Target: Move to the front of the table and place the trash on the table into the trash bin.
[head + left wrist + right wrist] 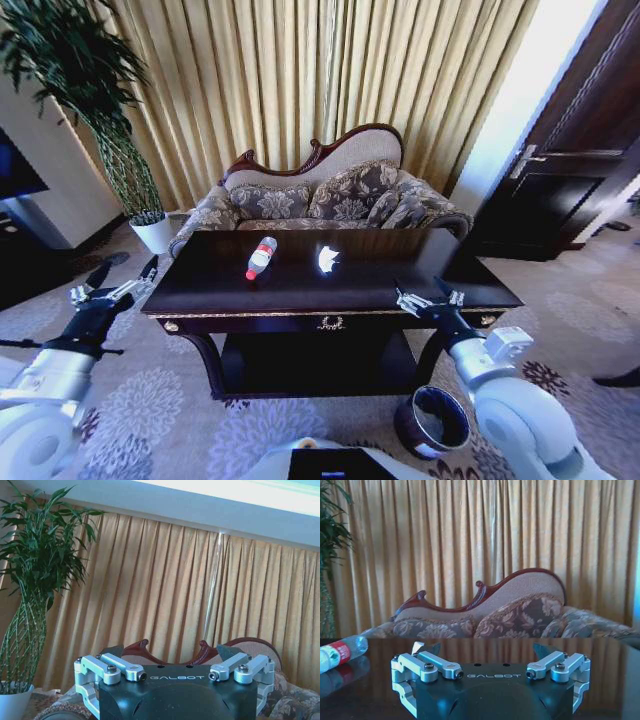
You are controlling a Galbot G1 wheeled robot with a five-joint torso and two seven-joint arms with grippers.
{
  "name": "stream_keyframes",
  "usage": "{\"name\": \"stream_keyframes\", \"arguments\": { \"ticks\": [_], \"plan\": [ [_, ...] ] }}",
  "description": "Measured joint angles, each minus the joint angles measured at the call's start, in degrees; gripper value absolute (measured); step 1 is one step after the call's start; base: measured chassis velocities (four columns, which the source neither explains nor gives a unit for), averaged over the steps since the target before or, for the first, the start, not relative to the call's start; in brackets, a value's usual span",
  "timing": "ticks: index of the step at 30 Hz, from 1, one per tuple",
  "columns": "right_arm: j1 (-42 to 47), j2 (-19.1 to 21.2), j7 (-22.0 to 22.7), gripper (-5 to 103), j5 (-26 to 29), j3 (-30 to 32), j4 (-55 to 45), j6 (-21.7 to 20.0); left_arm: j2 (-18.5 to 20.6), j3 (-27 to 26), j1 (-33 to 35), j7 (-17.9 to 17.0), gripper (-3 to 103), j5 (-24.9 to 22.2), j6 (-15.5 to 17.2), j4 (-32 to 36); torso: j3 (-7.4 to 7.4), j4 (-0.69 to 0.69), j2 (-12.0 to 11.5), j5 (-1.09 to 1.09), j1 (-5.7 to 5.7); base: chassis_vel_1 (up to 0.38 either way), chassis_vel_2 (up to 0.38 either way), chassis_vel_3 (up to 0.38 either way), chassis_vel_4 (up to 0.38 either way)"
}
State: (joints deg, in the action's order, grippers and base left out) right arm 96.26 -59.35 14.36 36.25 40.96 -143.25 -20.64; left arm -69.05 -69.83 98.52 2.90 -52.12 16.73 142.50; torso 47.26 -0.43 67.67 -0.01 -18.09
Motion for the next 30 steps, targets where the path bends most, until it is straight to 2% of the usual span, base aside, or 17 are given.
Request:
{"name": "stream_keyframes", "arguments": {
  "ticks": [7, 10, 17, 20, 22, 25, 27, 29, 30],
  "plan": [
    [-2.8, 3.0, 0.0, 100, 4.4, -1.0, 0.0, -2.7, -0.3, 0.2, 0.6, 0.0, 100, 1.5, 0.1, 0.0, 0.00, 0.00, 0.0, 0.01, 0.00, 0.000, 0.000, 0.000, 0.000],
    [-6.9, 6.1, 0.1, 100, 8.5, -2.2, 0.0, -4.7, -0.9, -0.1, 0.5, 0.0, 100, 2.3, 0.1, -0.4, -0.01, 0.01, 0.0, 0.02, 0.01, 0.000, 0.000, 0.000, 0.000],
    [-13.0, 9.8, 0.2, 100, 9.7, -5.6, 2.8, -5.3, -1.6, 0.0, 0.5, 0.0, 100, 3.5, 0.2, -1.4, 0.00, 0.00, 0.0, 0.00, 0.01, 0.000, 0.000, 0.000, 0.000],
    [-19.4, 12.2, 0.6, 100, 11.7, -10.1, 6.1, -6.0, -2.0, 0.6, 0.2, -0.1, 100, 3.7, 1.0, -1.2, 0.00, 0.00, 0.0, 0.00, 0.01, 0.000, 0.000, 0.000, 0.000],
    [-20.5, 12.5, 0.6, 100, 12.2, -11.1, 6.6, -6.3, -2.0, 0.7, 0.2, -0.2, 100, 3.7, 1.0, -1.1, 0.00, 0.00, 0.0, 0.01, 0.01, 0.000, 0.000, 0.000, 0.000],
    [-27.3, 14.1, 1.7, 100, 14.8, -18.0, 9.8, -7.4, -2.1, 0.9, 0.4, -0.4, 100, 3.8, 1.2, -0.5, 0.00, 0.00, 0.0, 0.00, 0.01, 0.000, 0.000, 0.000, 0.000],
    [-29.3, 14.3, 2.1, 100, 15.1, -20.1, 11.1, -7.5, -2.1, 0.9, 0.4, -0.4, 100, 3.8, 1.2, -0.4, 0.00, 0.01, 0.0, 0.01, 0.00, 0.000, 0.000, 0.000, 0.000],
    [-35.5, 14.3, 2.7, 100, 15.4, -25.6, 14.8, -7.5, -1.8, 0.8, 0.5, -0.7, 100, 3.8, 1.2, -0.2, 0.00, -0.01, 0.0, 0.01, 0.00, 0.000, 0.000, 0.000, 0.000],
    [-35.5, 14.3, 2.7, 100, 15.4, -25.6, 14.8, -7.5, -1.8, 0.8, 0.5, -0.7, 100, 3.8, 1.2, -0.2, 0.00, -0.01, 0.0, 0.01, 0.00, 0.000, 0.000, 0.000, 0.000]
  ]
}}
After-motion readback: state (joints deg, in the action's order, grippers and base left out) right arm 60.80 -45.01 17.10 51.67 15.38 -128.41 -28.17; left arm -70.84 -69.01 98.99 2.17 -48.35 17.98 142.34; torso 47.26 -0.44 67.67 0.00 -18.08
